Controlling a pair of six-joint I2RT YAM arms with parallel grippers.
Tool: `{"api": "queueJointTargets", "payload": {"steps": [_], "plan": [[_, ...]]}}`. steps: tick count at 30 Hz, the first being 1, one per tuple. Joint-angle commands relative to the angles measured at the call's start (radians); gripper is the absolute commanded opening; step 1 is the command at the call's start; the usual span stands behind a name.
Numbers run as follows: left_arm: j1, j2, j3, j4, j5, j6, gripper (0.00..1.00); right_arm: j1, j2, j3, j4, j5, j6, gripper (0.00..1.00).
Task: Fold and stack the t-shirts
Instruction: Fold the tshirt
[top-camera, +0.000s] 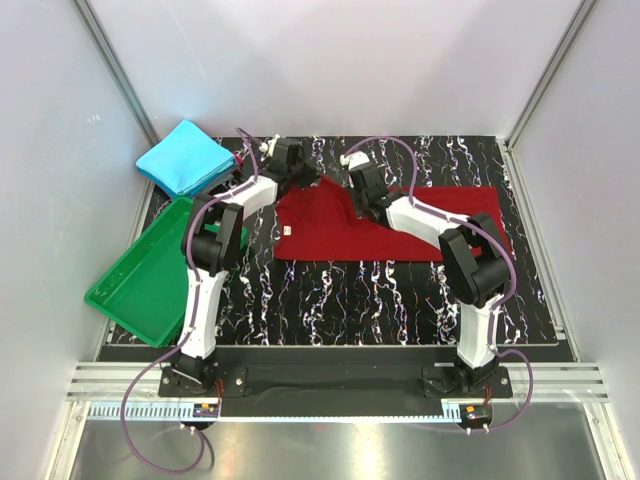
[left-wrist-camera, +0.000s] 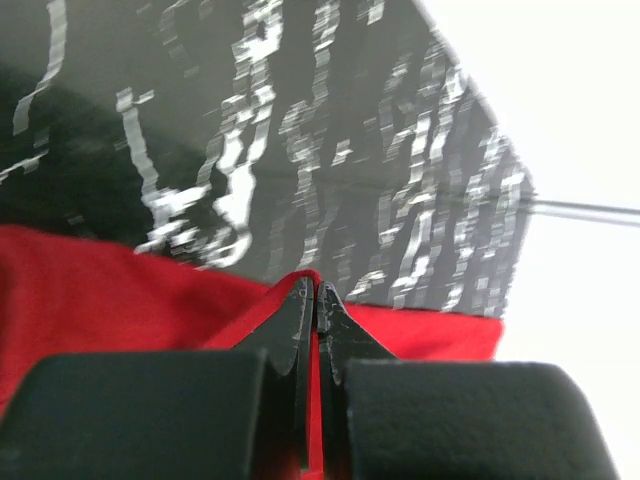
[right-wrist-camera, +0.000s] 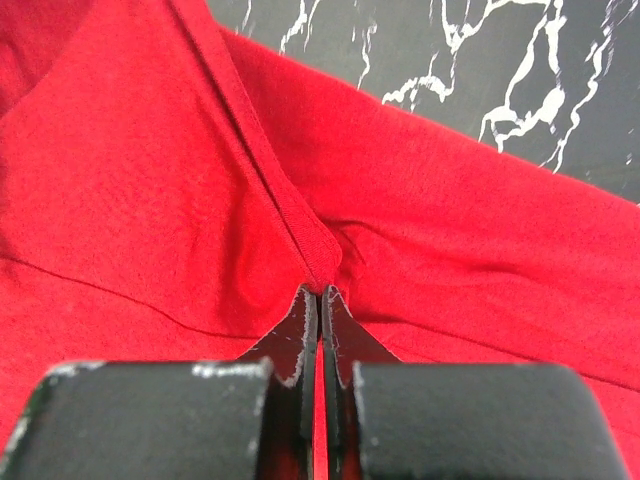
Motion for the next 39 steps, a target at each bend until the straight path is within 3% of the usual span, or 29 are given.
{"api": "queueJointTargets", "payload": {"steps": [1, 6, 11, 17, 22, 25, 28, 31, 33, 34, 36, 39], "plan": [[0.013, -0.075, -0.050, 0.025, 0.004, 0.068, 0.00, 0.000, -0.074, -0.035, 0.020, -0.015, 0.010, 0.01], [0.016, -0.167, -0.096, -0.129, -0.031, 0.136, 0.00, 0.002, -0.116, -0.064, -0.012, -0.066, -0.002, 0.01], [0.014, -0.304, -0.233, -0.147, -0.127, 0.167, 0.00, 0.002, -0.195, -0.132, -0.027, -0.055, -0.025, 0.02], [0.002, -0.362, -0.323, -0.205, -0.153, 0.183, 0.00, 0.006, -0.195, -0.164, -0.079, -0.207, -0.013, 0.06], [-0.018, -0.379, -0.400, -0.303, -0.208, 0.170, 0.00, 0.017, -0.165, -0.175, -0.138, -0.205, -0.008, 0.10], [-0.021, -0.397, -0.466, -0.319, -0.202, 0.131, 0.02, 0.015, -0.203, -0.193, -0.170, -0.231, -0.002, 0.19], [-0.022, -0.407, -0.484, -0.357, -0.205, 0.121, 0.17, 0.015, -0.270, -0.229, -0.179, -0.299, 0.003, 0.37], [-0.021, -0.454, -0.492, -0.383, -0.252, 0.128, 0.19, 0.015, -0.286, -0.230, -0.176, -0.334, 0.032, 0.43], [-0.025, -0.480, -0.489, -0.383, -0.286, 0.134, 0.20, 0.015, -0.264, -0.201, -0.173, -0.310, 0.084, 0.42], [-0.030, -0.491, -0.474, -0.383, -0.303, 0.147, 0.20, 0.015, -0.240, -0.190, -0.170, -0.292, 0.108, 0.34], [-0.052, -0.482, -0.440, -0.374, -0.309, 0.170, 0.21, 0.015, -0.212, -0.160, -0.161, -0.230, 0.193, 0.29], [-0.064, -0.412, -0.350, -0.372, -0.225, 0.206, 0.20, 0.015, -0.159, -0.137, -0.153, -0.204, 0.280, 0.32]]}}
